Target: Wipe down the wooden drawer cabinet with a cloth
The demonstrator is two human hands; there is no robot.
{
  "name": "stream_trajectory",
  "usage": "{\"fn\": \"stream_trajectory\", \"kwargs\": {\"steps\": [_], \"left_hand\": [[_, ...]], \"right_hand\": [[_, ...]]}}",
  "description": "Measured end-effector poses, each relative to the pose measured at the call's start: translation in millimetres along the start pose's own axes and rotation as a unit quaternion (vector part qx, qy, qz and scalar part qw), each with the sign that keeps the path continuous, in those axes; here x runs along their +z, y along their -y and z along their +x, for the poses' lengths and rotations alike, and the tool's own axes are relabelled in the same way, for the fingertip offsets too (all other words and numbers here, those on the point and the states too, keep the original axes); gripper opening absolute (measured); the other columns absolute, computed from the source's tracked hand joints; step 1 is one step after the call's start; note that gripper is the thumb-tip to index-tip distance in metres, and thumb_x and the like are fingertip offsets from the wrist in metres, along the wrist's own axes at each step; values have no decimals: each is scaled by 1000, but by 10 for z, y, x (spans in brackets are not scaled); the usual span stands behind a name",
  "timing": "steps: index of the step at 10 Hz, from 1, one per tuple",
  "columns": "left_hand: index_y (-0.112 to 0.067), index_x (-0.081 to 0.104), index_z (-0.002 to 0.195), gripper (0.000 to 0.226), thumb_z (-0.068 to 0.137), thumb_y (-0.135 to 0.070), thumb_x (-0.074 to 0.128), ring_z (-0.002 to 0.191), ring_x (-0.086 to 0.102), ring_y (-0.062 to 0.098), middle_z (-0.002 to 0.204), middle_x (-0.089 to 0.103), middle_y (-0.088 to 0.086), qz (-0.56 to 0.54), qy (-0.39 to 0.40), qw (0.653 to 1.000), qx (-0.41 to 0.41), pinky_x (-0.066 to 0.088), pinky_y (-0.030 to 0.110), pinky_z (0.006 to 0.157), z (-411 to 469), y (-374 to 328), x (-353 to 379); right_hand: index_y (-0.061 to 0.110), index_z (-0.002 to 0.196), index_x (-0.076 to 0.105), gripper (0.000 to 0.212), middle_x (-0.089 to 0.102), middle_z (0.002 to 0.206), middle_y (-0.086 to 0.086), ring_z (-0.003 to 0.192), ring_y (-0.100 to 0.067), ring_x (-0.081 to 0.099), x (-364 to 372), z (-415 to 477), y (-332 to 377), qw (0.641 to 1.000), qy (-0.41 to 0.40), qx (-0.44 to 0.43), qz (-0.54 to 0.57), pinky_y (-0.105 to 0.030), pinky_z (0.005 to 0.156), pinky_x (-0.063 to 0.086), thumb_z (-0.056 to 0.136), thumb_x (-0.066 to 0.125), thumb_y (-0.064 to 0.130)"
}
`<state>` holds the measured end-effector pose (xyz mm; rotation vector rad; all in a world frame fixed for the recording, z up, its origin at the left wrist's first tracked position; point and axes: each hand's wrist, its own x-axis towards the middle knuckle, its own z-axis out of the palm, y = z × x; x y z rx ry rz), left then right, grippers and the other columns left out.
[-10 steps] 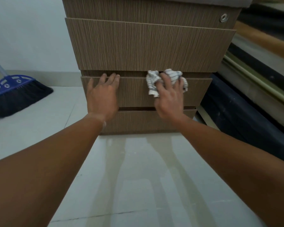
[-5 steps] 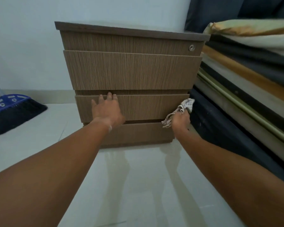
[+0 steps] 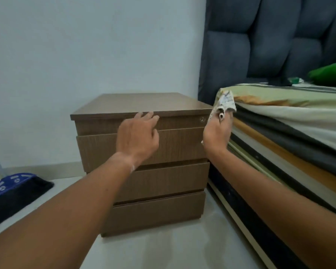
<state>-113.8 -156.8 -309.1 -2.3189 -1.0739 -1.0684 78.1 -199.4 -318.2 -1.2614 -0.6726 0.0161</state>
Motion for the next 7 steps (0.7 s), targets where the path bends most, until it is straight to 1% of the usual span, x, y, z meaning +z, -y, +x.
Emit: {"fn": "stream_trajectory", "kwargs": {"steps": [1, 2, 3, 4, 5, 6, 7], "left_hand": [[-20, 62, 135, 43, 95, -26, 48, 125, 57, 22, 139, 61, 1, 38, -10, 999, 7, 47, 42, 100, 366, -19, -134], [-20, 59, 138, 45, 97, -33, 45, 132, 49, 28, 143, 57, 4, 74, 53, 995, -44, 41, 47, 105, 635, 46, -150], [-19, 56, 140, 52, 98, -43, 40, 131, 47, 32, 140, 57, 7, 75, 129, 982, -120, 39, 49, 105, 783, 182, -95], [-18, 58, 136, 54, 101, -46, 29, 128, 49, 34, 137, 59, 9, 49, 177, 969, -163, 37, 49, 105, 883, 336, 34], [-20, 66, 105, 61, 97, -54, 15, 108, 58, 27, 112, 67, 6, 24, 193, 969, -153, 41, 50, 100, 817, 433, 181], [-23, 65, 119, 63, 98, -56, 16, 116, 57, 25, 123, 65, 4, 25, 241, 957, -159, 39, 48, 105, 885, 477, 142], [-21, 46, 148, 59, 102, -53, 26, 139, 42, 27, 152, 47, 5, -28, 300, 933, -199, 27, 48, 116, 983, 500, -38]], "right_hand": [[24, 158, 24, 53, 13, 168, 3, 153, -23, 18, 154, 379, 263, 988, 42, -113, -93, -43, 121, 19, 107, 34, 30], [21, 155, 31, 53, 7, 169, -4, 153, -36, 16, 352, 737, 291, 947, 123, -134, -264, -55, 122, 17, 104, 35, 31], [22, 151, 38, 58, 20, 166, -14, 147, -47, 24, 540, 998, 159, 860, 257, -103, -428, -62, 119, 19, 99, 34, 47], [21, 147, 45, 81, 40, 156, -15, 142, -43, 37, 676, 1108, 151, 777, 354, -68, -516, -59, 118, 26, 88, 33, 74], [27, 156, 32, 104, 25, 166, -9, 149, -41, 25, 749, 1102, 230, 737, 402, -65, -539, -63, 120, 16, 76, 28, 93], [33, 159, 17, 111, 5, 170, -3, 153, -45, 10, 828, 1178, 360, 682, 450, -33, -576, -67, 119, 9, 70, 28, 98], [36, 159, 13, 114, 1, 170, -2, 154, -42, 8, 878, 1368, 569, 614, 519, 52, -592, -65, 120, 12, 66, 31, 100]]}}
